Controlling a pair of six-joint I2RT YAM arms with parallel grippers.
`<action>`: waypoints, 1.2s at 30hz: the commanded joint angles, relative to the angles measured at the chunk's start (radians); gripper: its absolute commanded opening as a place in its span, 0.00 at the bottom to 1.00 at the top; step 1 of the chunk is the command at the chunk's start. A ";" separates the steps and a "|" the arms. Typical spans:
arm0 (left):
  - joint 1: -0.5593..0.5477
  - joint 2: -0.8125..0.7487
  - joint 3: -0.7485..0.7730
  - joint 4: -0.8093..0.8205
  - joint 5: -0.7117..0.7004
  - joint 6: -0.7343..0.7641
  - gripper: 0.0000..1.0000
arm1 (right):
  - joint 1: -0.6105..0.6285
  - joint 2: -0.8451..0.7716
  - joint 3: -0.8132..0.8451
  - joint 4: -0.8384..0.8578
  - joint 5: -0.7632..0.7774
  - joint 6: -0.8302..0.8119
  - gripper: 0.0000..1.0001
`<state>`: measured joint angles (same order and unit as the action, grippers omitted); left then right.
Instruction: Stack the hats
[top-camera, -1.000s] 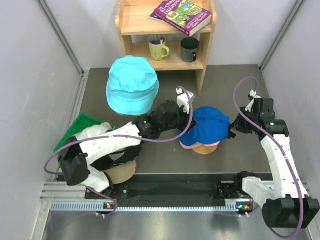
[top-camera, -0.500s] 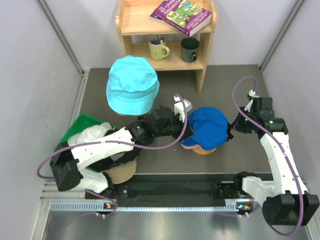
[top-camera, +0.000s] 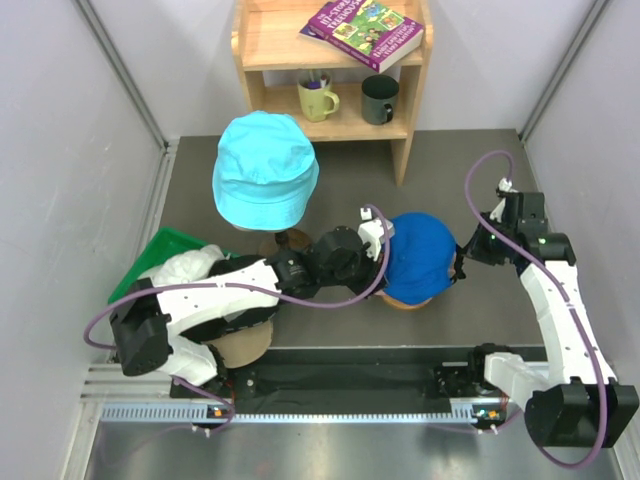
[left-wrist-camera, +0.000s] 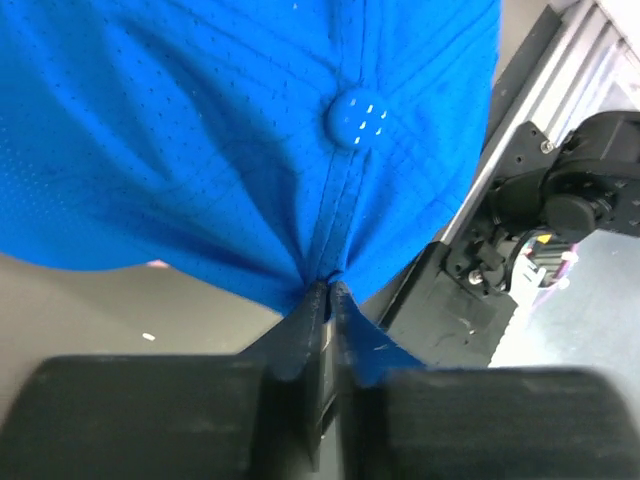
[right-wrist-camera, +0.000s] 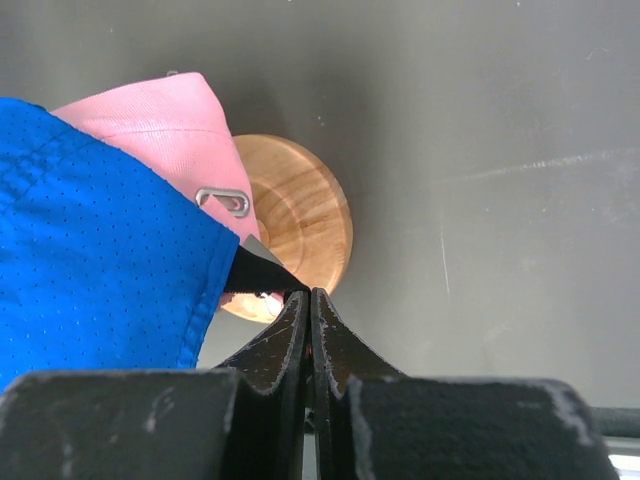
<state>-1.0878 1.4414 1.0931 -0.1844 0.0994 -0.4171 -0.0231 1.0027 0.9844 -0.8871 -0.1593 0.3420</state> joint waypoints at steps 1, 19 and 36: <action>-0.006 -0.026 0.065 -0.032 -0.078 -0.012 0.50 | -0.014 -0.001 0.066 0.002 0.020 0.002 0.00; -0.006 -0.380 -0.088 -0.416 -0.309 0.022 0.99 | -0.014 -0.139 0.174 -0.099 0.073 -0.107 0.86; -0.004 -0.457 -0.075 -0.896 -0.667 -0.333 0.99 | -0.014 -0.196 0.152 0.092 0.064 -0.038 0.87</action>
<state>-1.0885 0.9215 1.0138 -1.0283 -0.4801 -0.6563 -0.0231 0.7849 1.1149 -0.8921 -0.0753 0.2821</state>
